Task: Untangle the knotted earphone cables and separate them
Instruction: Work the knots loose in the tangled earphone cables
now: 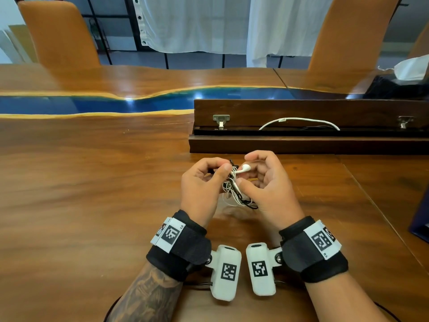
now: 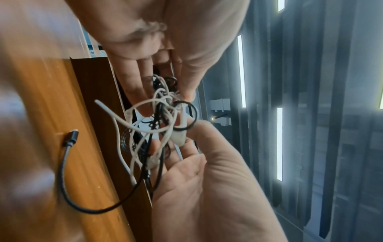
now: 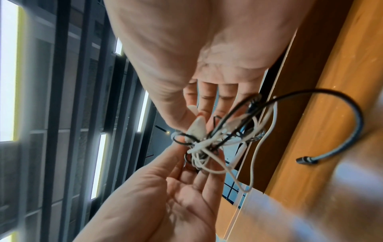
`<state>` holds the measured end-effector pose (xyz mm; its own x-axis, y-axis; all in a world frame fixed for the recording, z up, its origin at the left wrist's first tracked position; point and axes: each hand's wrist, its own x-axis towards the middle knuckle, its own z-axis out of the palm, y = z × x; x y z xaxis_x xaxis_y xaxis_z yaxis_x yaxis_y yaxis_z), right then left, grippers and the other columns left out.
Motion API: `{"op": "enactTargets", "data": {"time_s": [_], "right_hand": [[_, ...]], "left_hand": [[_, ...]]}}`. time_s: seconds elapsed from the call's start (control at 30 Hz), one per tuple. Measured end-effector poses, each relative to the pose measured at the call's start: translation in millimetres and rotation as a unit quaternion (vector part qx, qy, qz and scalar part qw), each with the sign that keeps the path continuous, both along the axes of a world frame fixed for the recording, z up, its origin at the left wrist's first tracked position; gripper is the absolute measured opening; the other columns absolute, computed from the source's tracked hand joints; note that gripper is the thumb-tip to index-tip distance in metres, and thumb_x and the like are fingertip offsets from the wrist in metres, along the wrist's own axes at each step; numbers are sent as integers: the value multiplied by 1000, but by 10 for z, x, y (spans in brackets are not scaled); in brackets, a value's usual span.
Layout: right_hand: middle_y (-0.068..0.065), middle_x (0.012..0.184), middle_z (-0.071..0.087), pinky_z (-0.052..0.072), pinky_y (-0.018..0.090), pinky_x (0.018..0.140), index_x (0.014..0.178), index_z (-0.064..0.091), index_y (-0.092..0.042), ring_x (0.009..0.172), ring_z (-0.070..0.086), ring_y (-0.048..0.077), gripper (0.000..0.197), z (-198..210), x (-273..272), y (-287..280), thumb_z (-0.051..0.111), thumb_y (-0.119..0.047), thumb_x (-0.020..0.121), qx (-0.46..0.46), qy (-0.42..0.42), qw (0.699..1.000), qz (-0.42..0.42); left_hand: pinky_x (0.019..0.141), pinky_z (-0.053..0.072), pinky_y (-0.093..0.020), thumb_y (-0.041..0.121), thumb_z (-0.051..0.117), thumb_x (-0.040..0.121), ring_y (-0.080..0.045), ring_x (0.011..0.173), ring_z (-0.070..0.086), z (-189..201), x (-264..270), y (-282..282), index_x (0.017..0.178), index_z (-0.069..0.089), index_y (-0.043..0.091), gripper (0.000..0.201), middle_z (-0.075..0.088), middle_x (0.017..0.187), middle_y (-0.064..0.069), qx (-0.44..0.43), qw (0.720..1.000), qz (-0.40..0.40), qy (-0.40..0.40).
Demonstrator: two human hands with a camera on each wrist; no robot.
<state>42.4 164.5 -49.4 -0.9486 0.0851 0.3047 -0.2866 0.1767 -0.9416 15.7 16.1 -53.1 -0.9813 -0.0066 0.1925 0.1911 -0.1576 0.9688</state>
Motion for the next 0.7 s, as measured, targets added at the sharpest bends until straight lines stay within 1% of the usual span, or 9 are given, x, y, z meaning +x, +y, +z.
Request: {"op": "enactTargets", "data": {"time_s": [0.1,0.17,0.27,0.37,0.47,0.53,0.6,0.63,0.7], "right_hand": [[1,96,70,59,31,80,119,52,-23,90,69,16,50,-1,4,-5,75,4,83,-9,-3,1000,11],[2,92,70,59,29,79,118,52,-23,86,70,16,48,4,10,-6,76,2,84,-8,-1,1000,-3],[3,89,72,61,32,77,114,51,-25,83,71,18,44,8,8,-3,76,-2,86,-14,-5,1000,-16],[5,90,73,62,37,75,113,50,-26,83,73,20,40,1,7,-25,73,-3,89,-18,-7,1000,-7],[5,89,73,61,41,79,113,50,-24,85,72,22,37,-21,-5,-52,70,-2,91,-23,3,1000,-10],[4,85,70,60,40,80,112,53,-23,84,70,24,34,-43,-28,-37,68,-1,91,-29,6,999,-33],[3,87,68,60,36,79,109,59,-23,85,69,22,30,-62,-55,-7,64,1,92,-30,7,998,-59],[3,88,68,59,34,78,105,63,-23,85,70,20,28,-73,-60,4,62,2,93,-31,9,997,-65],[1,89,68,58,32,76,97,67,-23,85,69,22,27,-84,-62,14,60,3,93,-31,16,997,-76]], "left_hand": [[82,58,-55,10,72,90,-22,85,69,-1,-10,-5,94,75,10,5,75,92,-9,12,1000,13,-5],[83,59,-56,11,73,89,-21,86,69,3,-4,5,94,76,12,5,75,91,-6,13,1000,19,-3],[84,58,-58,14,73,89,-24,87,70,-11,-10,7,93,76,14,5,75,91,-8,12,1000,28,1],[83,58,-56,12,70,92,-25,85,70,-17,-35,-18,95,73,15,5,75,92,-12,23,999,48,1],[82,56,-50,11,66,95,-25,84,67,-17,-79,-59,98,71,19,10,73,90,-9,37,996,78,-1],[83,54,-49,12,65,96,-21,84,63,-23,-120,-93,99,71,22,13,71,89,-3,50,994,99,-5],[85,55,-56,17,64,96,-26,86,60,-29,-147,-120,100,72,26,13,69,88,0,75,993,92,-16],[82,55,-57,17,61,97,-29,87,58,-25,-145,-122,102,72,26,14,67,87,0,88,993,78,-25],[76,54,-49,11,54,102,-31,87,55,-6,-128,-106,106,69,21,19,64,88,-2,103,993,47,-42]]}}
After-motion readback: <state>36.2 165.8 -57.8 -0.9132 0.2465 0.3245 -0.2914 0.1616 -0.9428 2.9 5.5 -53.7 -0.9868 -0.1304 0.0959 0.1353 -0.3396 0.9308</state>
